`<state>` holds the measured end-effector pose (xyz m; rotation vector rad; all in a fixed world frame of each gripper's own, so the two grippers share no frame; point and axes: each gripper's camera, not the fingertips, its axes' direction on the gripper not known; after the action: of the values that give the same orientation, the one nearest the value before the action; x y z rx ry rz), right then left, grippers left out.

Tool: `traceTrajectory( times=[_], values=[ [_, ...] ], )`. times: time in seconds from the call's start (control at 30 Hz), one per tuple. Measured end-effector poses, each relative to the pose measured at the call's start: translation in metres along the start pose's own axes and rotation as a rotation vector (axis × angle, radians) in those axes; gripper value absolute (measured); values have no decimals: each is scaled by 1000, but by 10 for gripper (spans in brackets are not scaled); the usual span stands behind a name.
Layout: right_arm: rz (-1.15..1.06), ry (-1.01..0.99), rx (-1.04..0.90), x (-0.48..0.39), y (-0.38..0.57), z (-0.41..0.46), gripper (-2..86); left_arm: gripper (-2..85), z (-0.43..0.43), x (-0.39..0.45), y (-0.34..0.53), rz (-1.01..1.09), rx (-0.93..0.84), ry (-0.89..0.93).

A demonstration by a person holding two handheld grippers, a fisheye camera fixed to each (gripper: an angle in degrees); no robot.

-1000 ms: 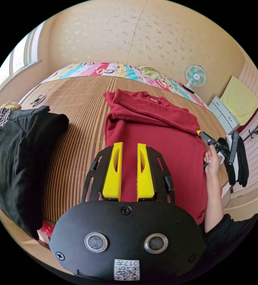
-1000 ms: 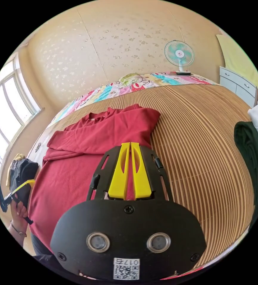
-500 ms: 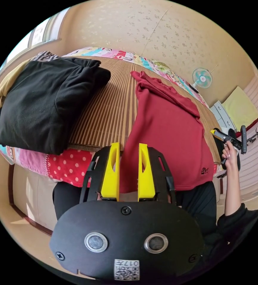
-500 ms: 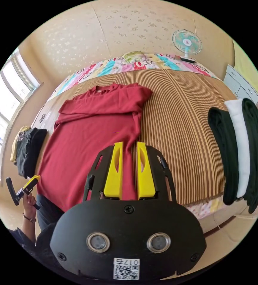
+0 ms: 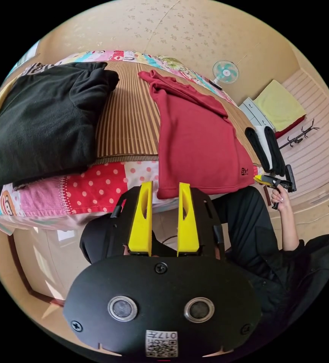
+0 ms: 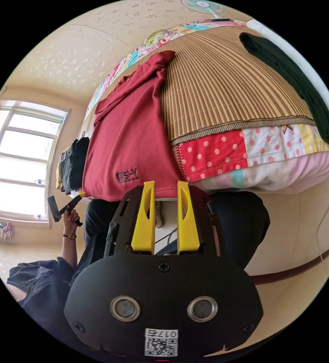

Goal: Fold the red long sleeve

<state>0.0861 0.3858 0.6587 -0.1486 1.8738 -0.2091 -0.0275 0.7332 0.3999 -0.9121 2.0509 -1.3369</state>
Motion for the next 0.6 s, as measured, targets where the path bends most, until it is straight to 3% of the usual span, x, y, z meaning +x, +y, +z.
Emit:
traceTrajectory(
  times=[0.17, 0.3, 0.4, 0.6],
  values=[
    [11, -31, -83, 16, -14, 10, 73, 101, 6, -8, -9, -5, -39, -3],
    [27, -49, -107, 32, -14, 8, 28, 49, 3, -15, -7, -21, -35, 91],
    [27, -134, -65, 53, -4, -9, 15, 39, -14, -20, 1, -9, 13, 167],
    [43, -100, 81, 98, 10, -55, 29, 32, -39, -40, 7, -38, 96, 306]
  ],
)
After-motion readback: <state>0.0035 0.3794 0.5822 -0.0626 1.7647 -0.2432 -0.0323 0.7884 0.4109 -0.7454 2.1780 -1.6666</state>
